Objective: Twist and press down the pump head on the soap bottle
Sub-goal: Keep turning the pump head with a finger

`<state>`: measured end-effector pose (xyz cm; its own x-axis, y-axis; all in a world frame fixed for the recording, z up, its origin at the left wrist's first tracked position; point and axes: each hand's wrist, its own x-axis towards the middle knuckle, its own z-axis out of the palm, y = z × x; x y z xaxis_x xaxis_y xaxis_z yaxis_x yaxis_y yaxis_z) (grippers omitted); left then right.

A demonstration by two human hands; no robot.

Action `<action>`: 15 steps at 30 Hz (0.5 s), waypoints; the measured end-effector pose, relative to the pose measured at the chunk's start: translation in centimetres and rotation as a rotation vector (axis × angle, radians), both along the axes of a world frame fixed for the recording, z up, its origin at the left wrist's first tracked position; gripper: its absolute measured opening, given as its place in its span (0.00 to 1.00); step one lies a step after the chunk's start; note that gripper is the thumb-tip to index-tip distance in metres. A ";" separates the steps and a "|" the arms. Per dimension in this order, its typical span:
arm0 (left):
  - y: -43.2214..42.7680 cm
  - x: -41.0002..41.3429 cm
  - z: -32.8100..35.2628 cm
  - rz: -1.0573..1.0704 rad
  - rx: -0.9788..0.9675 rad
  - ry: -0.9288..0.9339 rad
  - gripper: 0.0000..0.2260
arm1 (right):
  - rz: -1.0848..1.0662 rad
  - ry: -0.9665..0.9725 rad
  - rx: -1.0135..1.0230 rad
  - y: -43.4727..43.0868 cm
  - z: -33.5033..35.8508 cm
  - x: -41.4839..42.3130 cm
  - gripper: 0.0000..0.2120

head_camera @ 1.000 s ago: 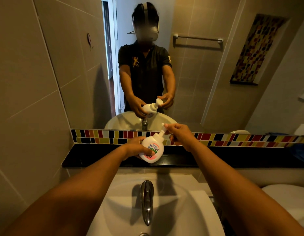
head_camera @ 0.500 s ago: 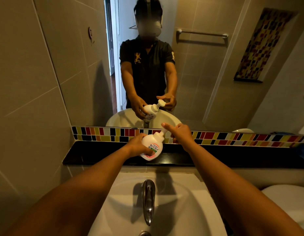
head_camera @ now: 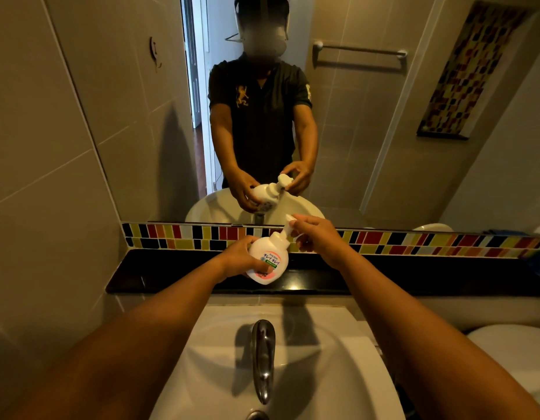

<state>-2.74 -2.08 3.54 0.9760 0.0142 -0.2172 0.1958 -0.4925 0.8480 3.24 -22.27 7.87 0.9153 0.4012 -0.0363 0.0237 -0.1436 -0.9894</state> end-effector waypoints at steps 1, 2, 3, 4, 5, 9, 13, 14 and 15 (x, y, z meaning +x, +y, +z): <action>0.0 0.0 -0.1 0.001 0.006 -0.003 0.29 | -0.012 -0.012 -0.013 0.0 -0.1 0.1 0.09; 0.0 0.1 -0.3 0.004 0.014 -0.008 0.30 | -0.023 -0.021 -0.024 0.1 -0.2 0.1 0.11; -0.1 0.1 -0.4 0.008 0.020 -0.014 0.30 | -0.033 -0.029 -0.032 0.2 -0.2 0.1 0.12; -0.1 0.1 -0.5 0.015 0.027 -0.022 0.31 | -0.042 -0.032 -0.035 0.3 -0.3 0.1 0.12; -0.1 0.1 -0.6 0.022 0.033 -0.031 0.31 | -0.052 -0.032 -0.032 0.3 -0.4 0.2 0.12; -0.2 0.3 -1.1 0.047 0.054 -0.066 0.33 | -0.134 -0.036 -0.028 0.7 -1.0 0.6 0.16; -0.5 0.4 -1.2 0.069 0.062 -0.090 0.34 | -0.219 -0.058 -0.028 1.2 -1.5 0.8 0.15; -0.5 0.4 -1.3 0.070 0.065 -0.094 0.34 | -0.238 -0.059 -0.034 1.3 -1.7 0.9 0.16; -0.6 0.4 -1.3 0.071 0.069 -0.097 0.34 | -0.252 -0.058 -0.044 1.4 -1.9 1.0 0.18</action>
